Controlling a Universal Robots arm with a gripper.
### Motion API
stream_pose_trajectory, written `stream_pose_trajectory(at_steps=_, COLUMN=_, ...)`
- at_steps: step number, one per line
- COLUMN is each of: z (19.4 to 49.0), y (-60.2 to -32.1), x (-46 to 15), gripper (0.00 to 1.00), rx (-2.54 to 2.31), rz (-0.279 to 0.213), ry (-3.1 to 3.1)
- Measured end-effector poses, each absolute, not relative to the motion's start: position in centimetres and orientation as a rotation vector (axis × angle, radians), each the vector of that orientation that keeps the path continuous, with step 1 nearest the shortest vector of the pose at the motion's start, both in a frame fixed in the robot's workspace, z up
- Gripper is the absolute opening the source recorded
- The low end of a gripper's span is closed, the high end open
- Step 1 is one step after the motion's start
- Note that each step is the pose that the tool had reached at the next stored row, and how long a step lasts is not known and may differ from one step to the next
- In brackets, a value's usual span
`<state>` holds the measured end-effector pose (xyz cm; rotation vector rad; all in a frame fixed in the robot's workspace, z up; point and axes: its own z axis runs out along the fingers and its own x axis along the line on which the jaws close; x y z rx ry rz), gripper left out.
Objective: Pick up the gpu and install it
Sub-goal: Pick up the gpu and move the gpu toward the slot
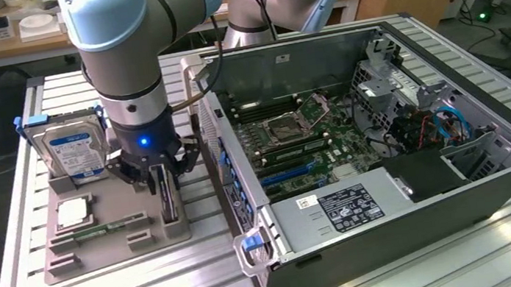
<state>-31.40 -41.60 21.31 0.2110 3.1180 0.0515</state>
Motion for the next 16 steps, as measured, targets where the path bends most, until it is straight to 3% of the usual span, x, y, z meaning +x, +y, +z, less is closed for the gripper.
stream_pose_trajectory(at_steps=6, z=21.31, y=-41.6, x=-31.4, gripper=0.45, rx=0.211, rz=0.051, ry=3.118)
stream_pose_trajectory(at_steps=9, z=21.31, y=-41.6, x=-31.4, gripper=0.38, rx=0.211, rz=0.051, ry=3.118)
stream_pose_trajectory(at_steps=10, z=21.31, y=-41.6, x=-31.4, gripper=0.31, rx=0.211, rz=0.052, ry=3.118)
stream_pose_trajectory(at_steps=16, z=21.31, y=-41.6, x=-31.4, gripper=0.31, rx=0.211, rz=0.051, ry=3.118)
